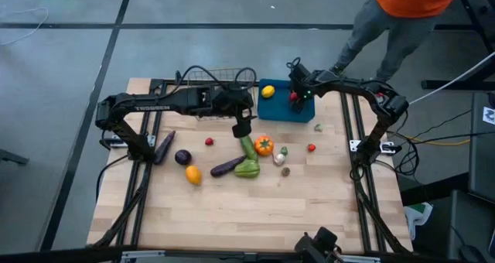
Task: Sort produce into baskets
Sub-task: Put the large red tomato into the blue bin
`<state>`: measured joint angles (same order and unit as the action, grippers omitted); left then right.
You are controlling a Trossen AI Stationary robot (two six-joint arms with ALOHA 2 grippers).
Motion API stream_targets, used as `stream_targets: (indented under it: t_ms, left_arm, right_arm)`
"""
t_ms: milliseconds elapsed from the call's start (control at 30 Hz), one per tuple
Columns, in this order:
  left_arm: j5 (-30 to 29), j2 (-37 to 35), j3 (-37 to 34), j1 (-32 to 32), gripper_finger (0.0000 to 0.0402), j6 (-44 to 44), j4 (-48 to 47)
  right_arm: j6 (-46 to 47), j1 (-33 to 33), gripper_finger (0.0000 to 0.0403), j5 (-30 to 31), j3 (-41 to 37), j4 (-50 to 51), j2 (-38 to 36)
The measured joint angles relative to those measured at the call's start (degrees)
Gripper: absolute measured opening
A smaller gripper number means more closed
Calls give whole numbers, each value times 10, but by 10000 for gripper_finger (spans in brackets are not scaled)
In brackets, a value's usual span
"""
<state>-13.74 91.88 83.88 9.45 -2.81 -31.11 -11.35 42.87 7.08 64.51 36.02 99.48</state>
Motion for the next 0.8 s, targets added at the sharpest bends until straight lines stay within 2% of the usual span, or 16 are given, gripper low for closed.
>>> stream_targets:
  t_ms: [500, 633, 800]
  left_arm:
    - [0, 0, 0, -55, 292, 1, 0]
    - [1, 0, 0, -73, 292, 43, -22]
    - [2, 0, 0, -99, 292, 129, -125]
  right_arm:
    - [5, -1, 251, 12, 0, -2, 0]
    - [7, -1, 251, 14, 0, -2, 0]
    - [12, -1, 251, 14, 0, -2, 0]
